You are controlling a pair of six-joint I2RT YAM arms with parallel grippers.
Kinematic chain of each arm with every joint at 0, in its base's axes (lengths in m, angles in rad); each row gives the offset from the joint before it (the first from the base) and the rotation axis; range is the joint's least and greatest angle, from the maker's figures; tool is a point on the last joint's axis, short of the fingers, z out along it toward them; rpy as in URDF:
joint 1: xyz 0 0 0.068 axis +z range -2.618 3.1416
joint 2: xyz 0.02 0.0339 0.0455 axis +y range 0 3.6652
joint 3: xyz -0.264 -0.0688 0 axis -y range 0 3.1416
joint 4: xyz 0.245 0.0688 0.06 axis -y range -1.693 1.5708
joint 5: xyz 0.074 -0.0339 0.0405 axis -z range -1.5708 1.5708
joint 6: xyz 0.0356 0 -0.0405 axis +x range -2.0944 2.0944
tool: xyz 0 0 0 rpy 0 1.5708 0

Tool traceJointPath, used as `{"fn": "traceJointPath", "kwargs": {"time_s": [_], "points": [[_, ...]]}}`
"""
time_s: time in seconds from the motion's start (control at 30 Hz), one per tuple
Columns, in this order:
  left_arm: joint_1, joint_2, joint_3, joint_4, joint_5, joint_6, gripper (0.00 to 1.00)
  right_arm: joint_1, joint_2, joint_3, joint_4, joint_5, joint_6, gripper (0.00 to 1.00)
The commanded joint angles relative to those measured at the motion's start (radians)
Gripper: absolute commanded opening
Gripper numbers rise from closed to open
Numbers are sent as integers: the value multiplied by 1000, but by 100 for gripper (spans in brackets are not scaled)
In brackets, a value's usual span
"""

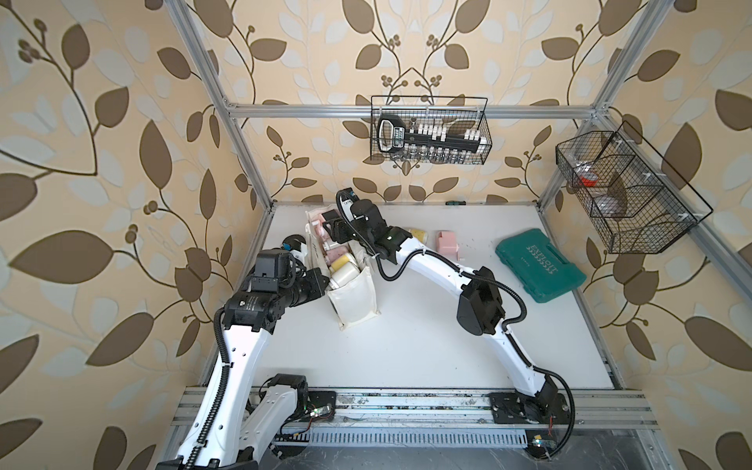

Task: Take out the pencil sharpeners from the tote bags
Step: Pick up the pencil sharpener from the canvas bag.

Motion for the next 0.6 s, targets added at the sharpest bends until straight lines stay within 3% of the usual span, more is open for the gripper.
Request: {"fn": "traceJointPath", "kwargs": {"time_s": [0.0, 0.17, 0.57], "points": [[-8, -6, -9, -47, -13, 33, 0, -11, -84, -83, -21, -29, -6, 39], [-8, -3, -5, -48, -16, 32, 0, -10, -194, -175, 33, -57, -4, 36], [-8, -6, -9, -44, -12, 31, 0, -4, -310, -225, 36, -97, 24, 33]]}}
